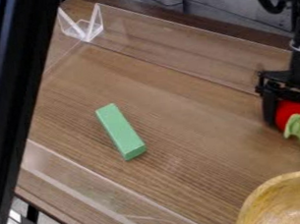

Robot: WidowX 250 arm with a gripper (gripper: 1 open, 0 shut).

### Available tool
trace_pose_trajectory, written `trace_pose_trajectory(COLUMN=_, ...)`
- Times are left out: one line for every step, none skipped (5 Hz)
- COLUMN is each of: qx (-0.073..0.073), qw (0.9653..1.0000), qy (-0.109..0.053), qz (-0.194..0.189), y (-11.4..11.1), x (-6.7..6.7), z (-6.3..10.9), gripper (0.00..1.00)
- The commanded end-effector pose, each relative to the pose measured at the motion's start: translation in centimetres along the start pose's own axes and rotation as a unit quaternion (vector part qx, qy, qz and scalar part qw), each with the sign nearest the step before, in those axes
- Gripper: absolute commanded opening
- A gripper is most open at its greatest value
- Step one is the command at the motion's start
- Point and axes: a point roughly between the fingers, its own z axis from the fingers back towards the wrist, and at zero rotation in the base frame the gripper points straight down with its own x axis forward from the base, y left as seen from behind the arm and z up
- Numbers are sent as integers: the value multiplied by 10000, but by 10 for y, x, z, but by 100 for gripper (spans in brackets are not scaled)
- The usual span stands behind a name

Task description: Move the red fruit to the left

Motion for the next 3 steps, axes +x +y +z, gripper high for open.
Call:
trace_pose_trajectory(qx=-128, qw=9993, qy=-289, qz=-180, y=-9, x=0, z=22, gripper=100)
trace_pose_trajectory(qx=-156, qw=9992, qy=-274, qz=-225, y=-8, x=-4, z=23, gripper=100)
trace_pose_trajectory(qx=-218, qw=9991, qy=-344, qz=84, y=-8, x=1, z=28, gripper=100)
